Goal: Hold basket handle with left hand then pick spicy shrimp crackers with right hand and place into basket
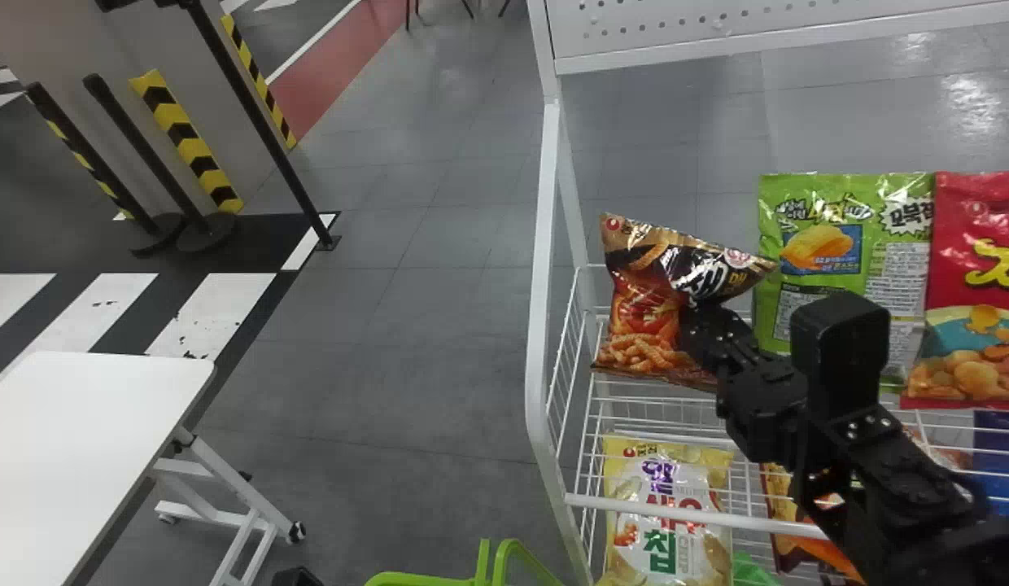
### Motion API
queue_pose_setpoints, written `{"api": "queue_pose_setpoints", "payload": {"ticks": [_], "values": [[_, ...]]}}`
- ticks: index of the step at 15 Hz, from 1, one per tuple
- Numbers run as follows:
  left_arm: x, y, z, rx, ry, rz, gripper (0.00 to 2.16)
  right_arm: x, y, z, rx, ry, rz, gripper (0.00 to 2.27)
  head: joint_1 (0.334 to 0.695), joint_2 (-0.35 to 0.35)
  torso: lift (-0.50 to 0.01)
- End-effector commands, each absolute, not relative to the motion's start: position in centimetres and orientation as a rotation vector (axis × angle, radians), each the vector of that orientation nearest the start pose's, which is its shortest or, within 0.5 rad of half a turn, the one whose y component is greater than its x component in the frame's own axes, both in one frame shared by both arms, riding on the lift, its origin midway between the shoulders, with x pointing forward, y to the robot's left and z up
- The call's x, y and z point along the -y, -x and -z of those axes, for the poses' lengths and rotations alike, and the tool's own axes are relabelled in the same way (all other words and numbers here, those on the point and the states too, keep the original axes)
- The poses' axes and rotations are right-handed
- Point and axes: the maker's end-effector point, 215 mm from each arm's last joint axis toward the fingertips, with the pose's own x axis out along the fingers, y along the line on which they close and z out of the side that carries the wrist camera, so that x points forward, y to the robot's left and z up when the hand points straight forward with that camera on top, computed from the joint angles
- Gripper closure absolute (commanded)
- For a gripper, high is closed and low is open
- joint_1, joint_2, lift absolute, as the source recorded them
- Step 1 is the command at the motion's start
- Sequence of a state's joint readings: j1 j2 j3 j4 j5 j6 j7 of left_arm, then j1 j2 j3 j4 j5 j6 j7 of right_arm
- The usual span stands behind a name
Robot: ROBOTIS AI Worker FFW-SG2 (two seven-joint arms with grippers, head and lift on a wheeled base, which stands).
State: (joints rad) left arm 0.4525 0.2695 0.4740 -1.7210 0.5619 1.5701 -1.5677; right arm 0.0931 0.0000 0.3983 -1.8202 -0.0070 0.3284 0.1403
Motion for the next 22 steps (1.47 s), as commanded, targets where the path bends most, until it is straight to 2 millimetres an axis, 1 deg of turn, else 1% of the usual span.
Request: {"api": "queue_pose_setpoints", "payload": {"ticks": [1, 4, 5, 6, 8, 9, 12, 14, 16, 17, 18, 19, 20, 22], "values": [[-23.0, -20.8, 40.2, -0.885, 1.587, 0.948, 2.15, -2.4, -49.0, 34.0, -0.196, -0.008, -0.522, 2.24, 0.695, 0.350, -0.010], [-23.0, -20.8, 40.2, -0.884, 1.588, 0.949, 2.15, -1.0, -46.4, 34.0, -0.280, -0.008, -0.492, 2.24, 0.695, 0.350, -0.010], [-22.9, -20.8, 40.2, -0.885, 1.589, 0.950, 2.15, -0.3, -45.5, 34.0, -0.303, -0.016, -0.481, 2.24, 0.695, 0.350, -0.010], [-22.9, -20.8, 40.2, -0.885, 1.589, 0.950, 2.15, 0.3, -44.9, 33.4, -0.305, -0.027, -0.470, 2.24, 0.695, 0.350, -0.010], [-22.9, -20.8, 40.2, -0.885, 1.589, 0.950, 2.15, 1.8, -43.3, 33.3, -0.345, -0.052, -0.452, 2.24, 0.695, 0.350, -0.010], [-22.9, -20.9, 40.2, -0.884, 1.588, 0.951, 2.15, 2.8, -42.1, 33.9, -0.393, -0.051, -0.443, 2.24, 0.695, 0.350, -0.010], [-23.1, -21.0, 40.2, -0.884, 1.588, 0.949, 2.15, 5.1, -38.6, 35.6, -0.516, -0.051, -0.421, 2.24, 0.695, 0.350, -0.010], [-23.1, -21.1, 40.3, -0.882, 1.592, 0.947, 2.15, 5.9, -35.6, 36.6, -0.626, -0.087, -0.440, 2.24, 0.695, 0.350, -0.010], [-23.2, -21.1, 40.3, -0.883, 1.592, 0.946, 2.15, 6.8, -32.7, 37.2, -0.720, -0.084, -0.444, 2.24, 0.695, 0.350, -0.010], [-23.2, -21.1, 40.4, -0.883, 1.593, 0.945, 2.15, 7.0, -31.0, 37.7, -0.776, -0.084, -0.451, 2.24, 0.695, 0.350, -0.010], [-23.2, -21.2, 40.3, -0.881, 1.593, 0.947, 2.15, 6.8, -29.0, 38.3, -0.839, -0.094, -0.475, 2.25, 0.695, 0.350, -0.010], [-23.2, -21.2, 40.3, -0.881, 1.595, 0.946, 2.15, 6.5, -27.7, 38.6, -0.880, -0.106, -0.498, 2.24, 0.695, 0.350, -0.010], [-23.2, -21.1, 40.4, -0.881, 1.596, 0.945, 2.15, 6.0, -26.6, 39.0, -0.909, -0.118, -0.522, 2.24, 0.695, 0.350, -0.010], [-23.2, -21.1, 40.4, -0.881, 1.596, 0.945, 2.15, 4.5, -25.3, 39.3, -0.941, -0.141, -0.572, 2.24, 0.695, 0.350, -0.010]]}}
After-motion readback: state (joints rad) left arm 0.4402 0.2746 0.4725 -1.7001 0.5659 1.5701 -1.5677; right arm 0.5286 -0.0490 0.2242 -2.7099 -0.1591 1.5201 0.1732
